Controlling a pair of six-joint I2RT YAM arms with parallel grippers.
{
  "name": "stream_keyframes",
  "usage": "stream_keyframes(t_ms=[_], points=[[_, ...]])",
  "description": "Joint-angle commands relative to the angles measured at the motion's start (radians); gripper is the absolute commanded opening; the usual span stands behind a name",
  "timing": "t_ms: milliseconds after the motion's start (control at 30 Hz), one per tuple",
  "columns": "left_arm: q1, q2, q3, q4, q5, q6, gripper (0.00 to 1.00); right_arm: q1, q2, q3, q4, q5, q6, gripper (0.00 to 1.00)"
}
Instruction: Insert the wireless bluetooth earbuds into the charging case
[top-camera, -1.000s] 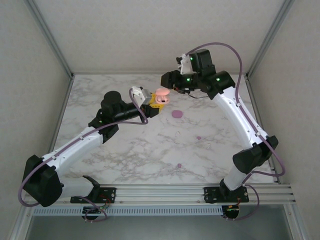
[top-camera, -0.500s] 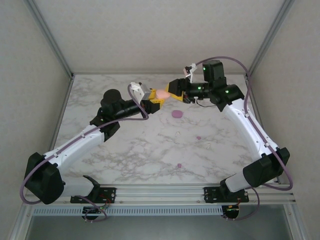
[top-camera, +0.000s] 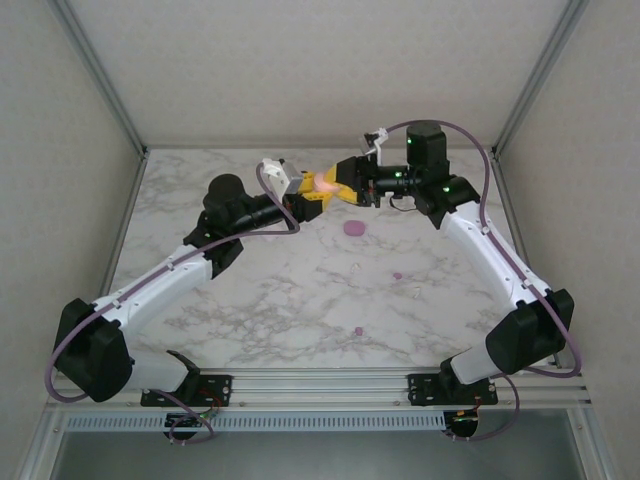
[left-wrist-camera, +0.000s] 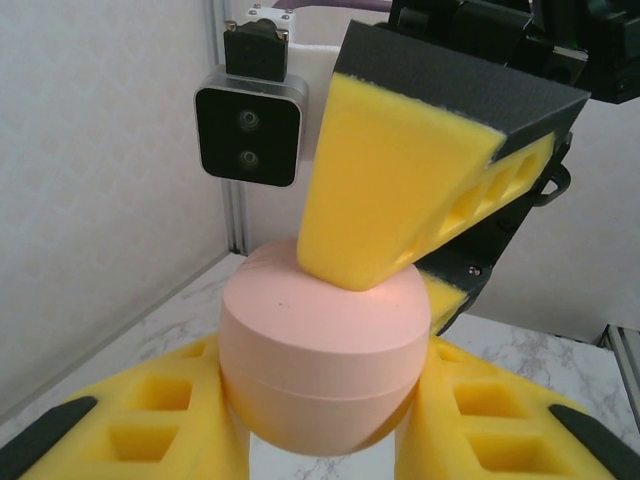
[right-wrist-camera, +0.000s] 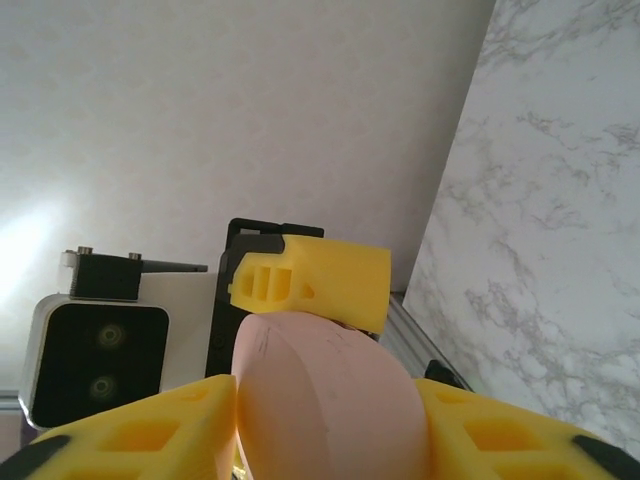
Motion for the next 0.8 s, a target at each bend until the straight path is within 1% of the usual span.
stream_keyframes(t_ms=[0,100,200,233,267,333,400,467,500,567,667,767], points=[[-0.008,0.006,0.044,0.022,0.019,-0.001,0.13,-0.006,-0.001,-0.021,0.056,-0.032,0.026,0.34],[-0.008,0.005,0.050,-0.022,0.004,0.027,0.20,-0.012,-0.006,-0.030,0.062,-0.022,0.031,0.23],[-0.008,0.003,0.051,-0.071,-0.027,0.055,0.28,-0.012,-0.017,-0.047,0.083,0.014,0.040,0.18],[-0.008,0.004,0.053,-0.085,-0.031,0.061,0.33,-0.013,-0.023,-0.059,0.104,0.028,0.052,0.16],[-0.009,0.004,0.053,-0.096,-0.036,0.063,0.40,-0.013,-0.029,-0.074,0.133,0.043,0.065,0.15],[-0.008,0.006,0.050,-0.115,-0.041,0.070,0.48,-0.017,-0.043,-0.108,0.193,0.082,0.097,0.14],[-0.006,0.002,0.035,-0.116,-0.056,0.068,0.52,-0.020,-0.054,-0.144,0.249,0.133,0.129,0.13],[-0.006,-0.010,0.012,-0.126,-0.091,0.062,0.60,-0.025,-0.057,-0.171,0.278,0.195,0.138,0.13],[-0.005,-0.018,-0.001,-0.128,-0.105,0.061,0.63,-0.025,-0.057,-0.182,0.287,0.223,0.136,0.14],[-0.002,-0.048,-0.047,-0.112,-0.162,0.043,0.70,-0.029,-0.049,-0.207,0.296,0.303,0.116,0.14],[0.004,-0.106,-0.125,-0.075,-0.269,0.000,0.72,-0.035,0.002,-0.234,0.273,0.407,0.078,0.15],[0.006,-0.182,-0.184,-0.075,-0.388,-0.011,0.73,-0.035,0.106,-0.227,0.244,0.474,0.041,0.15]])
